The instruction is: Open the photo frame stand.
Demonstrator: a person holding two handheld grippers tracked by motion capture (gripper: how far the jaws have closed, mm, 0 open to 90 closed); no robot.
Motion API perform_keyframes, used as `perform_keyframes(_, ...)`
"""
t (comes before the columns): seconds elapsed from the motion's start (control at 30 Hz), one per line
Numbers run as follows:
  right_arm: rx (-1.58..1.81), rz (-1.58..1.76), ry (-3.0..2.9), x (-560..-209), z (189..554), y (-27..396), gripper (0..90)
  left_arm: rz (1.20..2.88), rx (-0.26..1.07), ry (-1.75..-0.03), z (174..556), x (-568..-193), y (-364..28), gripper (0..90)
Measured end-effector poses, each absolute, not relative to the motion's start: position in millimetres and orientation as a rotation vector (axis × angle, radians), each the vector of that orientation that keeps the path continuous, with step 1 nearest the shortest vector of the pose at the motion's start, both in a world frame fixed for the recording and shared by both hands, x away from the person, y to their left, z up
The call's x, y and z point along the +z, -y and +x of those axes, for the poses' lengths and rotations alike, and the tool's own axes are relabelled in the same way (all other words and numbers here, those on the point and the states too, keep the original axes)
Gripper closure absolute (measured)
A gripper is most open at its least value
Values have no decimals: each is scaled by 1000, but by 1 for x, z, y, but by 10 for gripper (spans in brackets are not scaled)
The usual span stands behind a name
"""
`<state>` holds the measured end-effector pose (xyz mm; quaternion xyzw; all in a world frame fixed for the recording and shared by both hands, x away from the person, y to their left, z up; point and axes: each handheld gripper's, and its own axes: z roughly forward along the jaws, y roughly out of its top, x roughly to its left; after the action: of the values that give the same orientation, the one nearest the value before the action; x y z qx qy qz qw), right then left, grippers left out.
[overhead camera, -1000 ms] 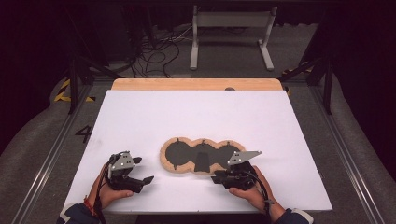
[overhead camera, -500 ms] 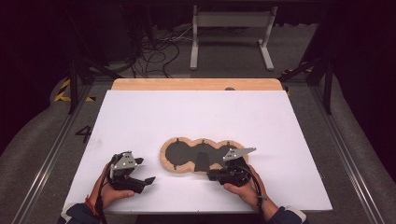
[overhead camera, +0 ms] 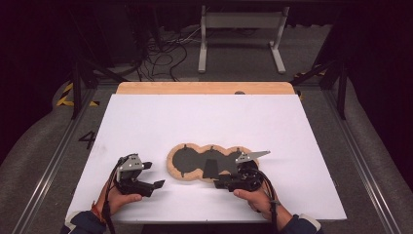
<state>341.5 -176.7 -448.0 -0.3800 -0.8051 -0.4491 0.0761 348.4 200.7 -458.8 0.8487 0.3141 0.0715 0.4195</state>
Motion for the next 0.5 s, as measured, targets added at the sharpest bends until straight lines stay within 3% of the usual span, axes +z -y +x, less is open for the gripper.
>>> perform_keyframes(0.5, -1346, -1394, 1984, -456, 355, 182, 684, 2092, 107, -868, 392, -459, -178, 160)
